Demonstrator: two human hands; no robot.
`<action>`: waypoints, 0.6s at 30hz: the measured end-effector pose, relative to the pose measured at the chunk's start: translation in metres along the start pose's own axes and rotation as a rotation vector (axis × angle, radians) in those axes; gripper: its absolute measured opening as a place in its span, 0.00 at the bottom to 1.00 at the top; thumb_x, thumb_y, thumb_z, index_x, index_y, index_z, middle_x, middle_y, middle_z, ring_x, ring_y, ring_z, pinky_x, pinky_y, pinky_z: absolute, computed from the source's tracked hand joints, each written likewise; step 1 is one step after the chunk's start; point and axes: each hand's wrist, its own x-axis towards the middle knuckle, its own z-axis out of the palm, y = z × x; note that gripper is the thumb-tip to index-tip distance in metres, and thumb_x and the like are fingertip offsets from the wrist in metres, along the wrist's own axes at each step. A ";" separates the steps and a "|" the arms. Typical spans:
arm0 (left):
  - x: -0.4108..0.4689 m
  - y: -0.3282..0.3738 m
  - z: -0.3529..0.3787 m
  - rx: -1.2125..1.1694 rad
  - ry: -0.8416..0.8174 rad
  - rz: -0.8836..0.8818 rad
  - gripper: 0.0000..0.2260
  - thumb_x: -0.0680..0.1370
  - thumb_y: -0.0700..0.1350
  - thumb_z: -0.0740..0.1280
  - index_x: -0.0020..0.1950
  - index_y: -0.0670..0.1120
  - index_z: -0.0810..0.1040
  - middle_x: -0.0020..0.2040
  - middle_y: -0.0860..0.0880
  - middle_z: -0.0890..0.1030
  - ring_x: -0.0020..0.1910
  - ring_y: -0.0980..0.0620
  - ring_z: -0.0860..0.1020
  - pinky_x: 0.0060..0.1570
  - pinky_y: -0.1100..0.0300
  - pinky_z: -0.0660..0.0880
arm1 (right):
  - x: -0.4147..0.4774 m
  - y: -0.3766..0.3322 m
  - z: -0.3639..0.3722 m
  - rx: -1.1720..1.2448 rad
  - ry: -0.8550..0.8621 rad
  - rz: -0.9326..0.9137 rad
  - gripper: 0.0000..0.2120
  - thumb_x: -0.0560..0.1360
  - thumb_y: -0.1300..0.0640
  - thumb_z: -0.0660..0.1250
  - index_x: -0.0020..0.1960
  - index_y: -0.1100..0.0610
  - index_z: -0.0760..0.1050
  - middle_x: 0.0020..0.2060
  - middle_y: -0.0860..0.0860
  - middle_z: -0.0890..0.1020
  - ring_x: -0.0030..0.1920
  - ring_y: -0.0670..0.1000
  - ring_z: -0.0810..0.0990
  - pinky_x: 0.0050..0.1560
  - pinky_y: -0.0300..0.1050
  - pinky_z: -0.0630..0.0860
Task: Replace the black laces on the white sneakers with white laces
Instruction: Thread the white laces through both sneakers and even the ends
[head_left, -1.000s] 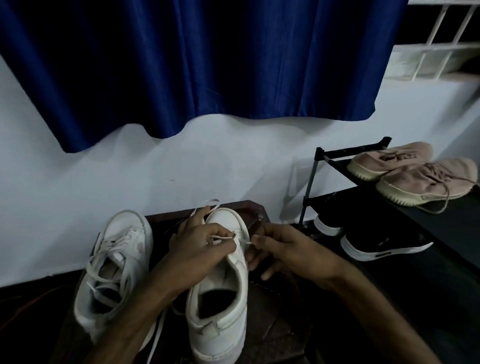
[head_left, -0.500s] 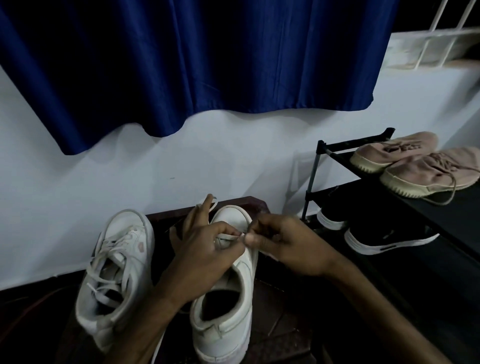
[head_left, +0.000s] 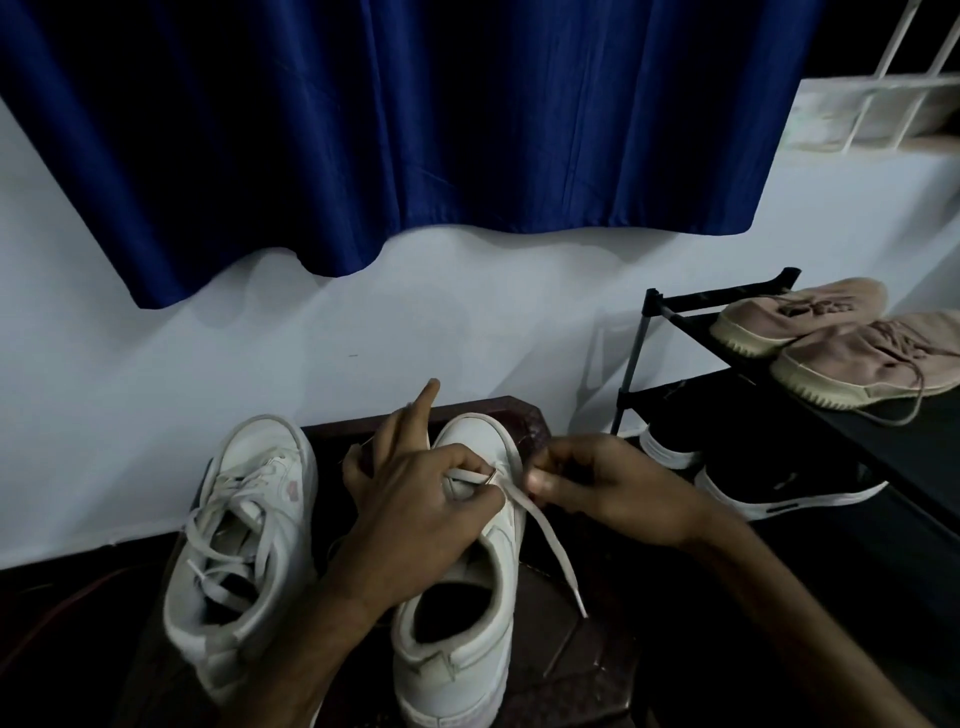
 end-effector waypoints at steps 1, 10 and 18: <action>0.000 0.000 0.000 -0.005 0.001 0.002 0.09 0.63 0.62 0.61 0.37 0.63 0.77 0.78 0.66 0.49 0.76 0.63 0.49 0.74 0.42 0.41 | 0.004 -0.001 0.005 -0.006 0.044 -0.029 0.12 0.76 0.47 0.67 0.46 0.55 0.80 0.36 0.45 0.81 0.38 0.43 0.77 0.43 0.42 0.74; 0.002 -0.001 0.005 0.020 -0.008 -0.029 0.03 0.69 0.58 0.69 0.39 0.60 0.77 0.79 0.65 0.46 0.74 0.69 0.41 0.71 0.43 0.30 | -0.006 0.004 -0.009 -0.023 -0.182 0.033 0.05 0.78 0.56 0.69 0.44 0.56 0.79 0.36 0.44 0.79 0.38 0.40 0.74 0.42 0.35 0.71; 0.000 -0.002 0.001 0.076 0.042 0.001 0.24 0.60 0.68 0.56 0.52 0.62 0.73 0.79 0.63 0.38 0.76 0.64 0.36 0.72 0.42 0.30 | 0.004 -0.002 0.012 -0.010 0.037 -0.072 0.10 0.76 0.48 0.71 0.47 0.55 0.81 0.42 0.54 0.84 0.42 0.50 0.81 0.49 0.54 0.77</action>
